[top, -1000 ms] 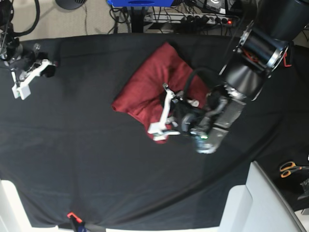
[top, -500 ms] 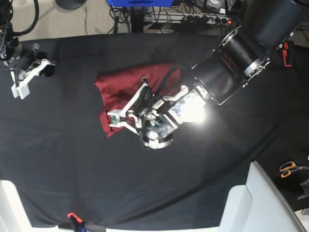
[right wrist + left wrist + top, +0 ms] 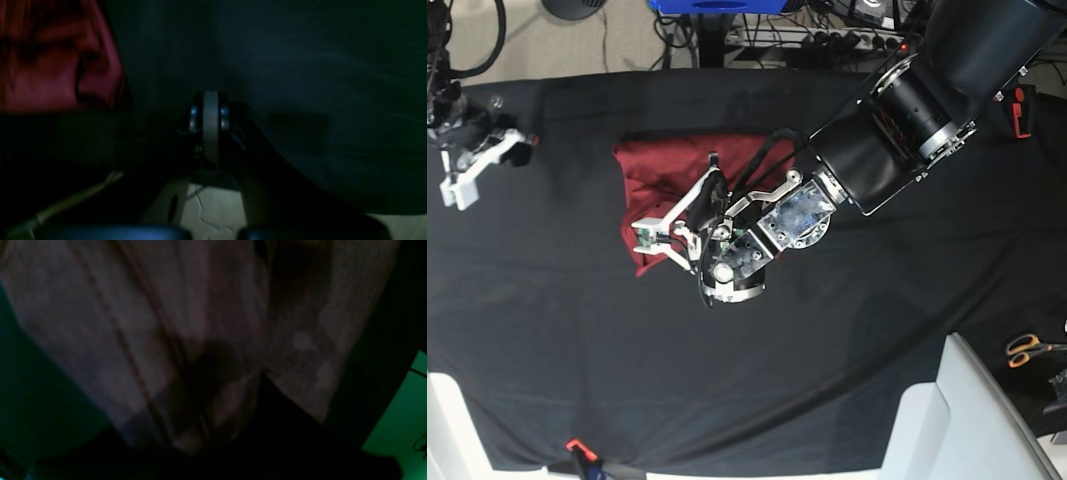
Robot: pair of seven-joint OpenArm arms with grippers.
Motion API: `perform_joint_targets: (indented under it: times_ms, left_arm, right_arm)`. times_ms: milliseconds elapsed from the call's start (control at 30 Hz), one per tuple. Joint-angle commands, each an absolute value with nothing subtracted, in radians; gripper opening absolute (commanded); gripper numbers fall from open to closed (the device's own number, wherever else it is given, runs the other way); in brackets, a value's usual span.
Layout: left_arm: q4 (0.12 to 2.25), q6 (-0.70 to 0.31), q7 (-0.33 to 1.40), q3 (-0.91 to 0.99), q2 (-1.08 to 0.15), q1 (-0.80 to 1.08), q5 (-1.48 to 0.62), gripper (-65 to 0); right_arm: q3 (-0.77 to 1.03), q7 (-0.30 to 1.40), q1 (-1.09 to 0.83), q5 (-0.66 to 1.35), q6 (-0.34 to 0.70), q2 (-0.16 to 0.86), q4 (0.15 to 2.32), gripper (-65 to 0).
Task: Fold the T-shirt properly
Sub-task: 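Pull the folded fabric with the left gripper to square the bundle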
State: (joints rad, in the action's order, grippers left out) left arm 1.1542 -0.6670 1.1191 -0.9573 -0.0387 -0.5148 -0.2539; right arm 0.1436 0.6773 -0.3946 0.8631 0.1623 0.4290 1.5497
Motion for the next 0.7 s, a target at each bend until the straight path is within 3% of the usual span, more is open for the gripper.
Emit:
perform_joint_targets:
  times_ms: [0, 667]
  left_arm:
    - [1.153, -0.673, 1.106, -0.954, -0.027, -0.544, -0.255, -65.0]
    - [1.056, -0.673, 1.066, -0.946, -0.015, -0.555, -0.255, -65.0]
  right_arm:
    - [0.174, 0.670, -0.395, 0.872, 0.170, 0.433, 1.563, -65.0]
    - [0.188, 0.671, -0.398, 0.872, 0.170, 0.433, 1.561, -65.0]
